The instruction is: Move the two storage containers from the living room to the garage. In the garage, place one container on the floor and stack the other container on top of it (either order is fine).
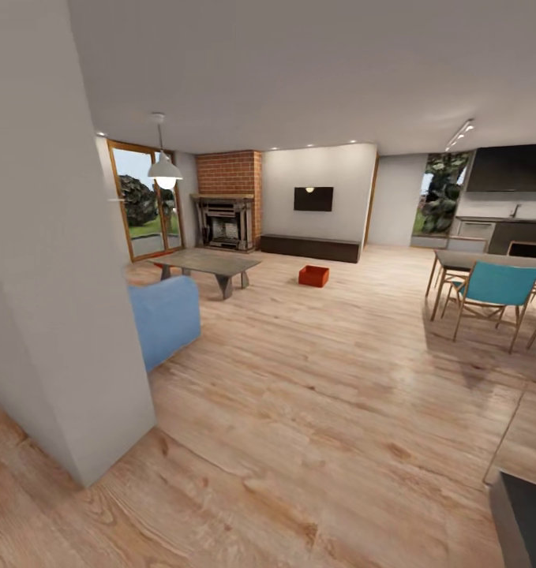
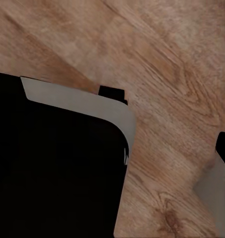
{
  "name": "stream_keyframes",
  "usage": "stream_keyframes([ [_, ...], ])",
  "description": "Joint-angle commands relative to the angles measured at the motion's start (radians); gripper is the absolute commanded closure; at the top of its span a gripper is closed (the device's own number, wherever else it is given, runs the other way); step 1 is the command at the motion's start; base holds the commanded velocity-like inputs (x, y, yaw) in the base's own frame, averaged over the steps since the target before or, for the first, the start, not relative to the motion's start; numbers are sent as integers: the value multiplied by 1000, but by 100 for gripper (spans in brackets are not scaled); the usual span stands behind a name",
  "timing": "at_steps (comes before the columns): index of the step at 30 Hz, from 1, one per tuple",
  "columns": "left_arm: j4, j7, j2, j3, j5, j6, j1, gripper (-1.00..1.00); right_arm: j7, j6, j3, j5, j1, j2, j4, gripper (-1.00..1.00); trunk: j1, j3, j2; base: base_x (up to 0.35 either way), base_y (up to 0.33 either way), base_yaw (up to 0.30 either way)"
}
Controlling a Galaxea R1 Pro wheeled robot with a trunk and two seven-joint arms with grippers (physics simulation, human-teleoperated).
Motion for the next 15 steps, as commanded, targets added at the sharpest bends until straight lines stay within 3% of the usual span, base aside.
stream_keyframes([
  [1,0,0,0,0,10,-2,0,-100,6,-6,6,-11,-2,0,3,-100,1,-1,0,322,0,0],
  [15,0,1,0,0,10,-2,0,-100,6,-6,7,-2,-2,-2,3,-100,1,-1,0,322,0,0],
])
